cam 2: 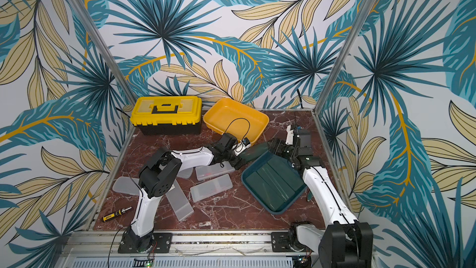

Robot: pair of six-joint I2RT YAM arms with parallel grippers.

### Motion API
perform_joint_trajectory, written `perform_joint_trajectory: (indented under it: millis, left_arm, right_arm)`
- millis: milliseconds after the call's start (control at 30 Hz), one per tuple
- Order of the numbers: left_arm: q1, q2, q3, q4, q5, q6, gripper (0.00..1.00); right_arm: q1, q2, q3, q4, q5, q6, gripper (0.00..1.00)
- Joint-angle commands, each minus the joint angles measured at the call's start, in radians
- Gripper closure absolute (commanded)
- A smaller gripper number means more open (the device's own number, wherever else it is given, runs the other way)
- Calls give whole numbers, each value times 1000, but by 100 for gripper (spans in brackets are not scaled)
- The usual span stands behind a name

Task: Place the pencil cases by color into the storage box
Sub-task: Pick up the pencil case from the center of the board.

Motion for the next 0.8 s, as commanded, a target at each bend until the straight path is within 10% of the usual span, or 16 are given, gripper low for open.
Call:
perform_joint_trajectory:
  millis: [0,367,767]
  left_arm:
    - [3,16,51,7,27,-16,10]
    - [3,2,67,8,37,-18,32]
    - [3,-198,-35,-59,-16,-12,33]
  right_arm:
    - [5,-21,-21,15,-11,-17,13]
    - [5,-43,-30,22,-12,-13,13]
    - [5,-64,-36,22,-2,-5,13]
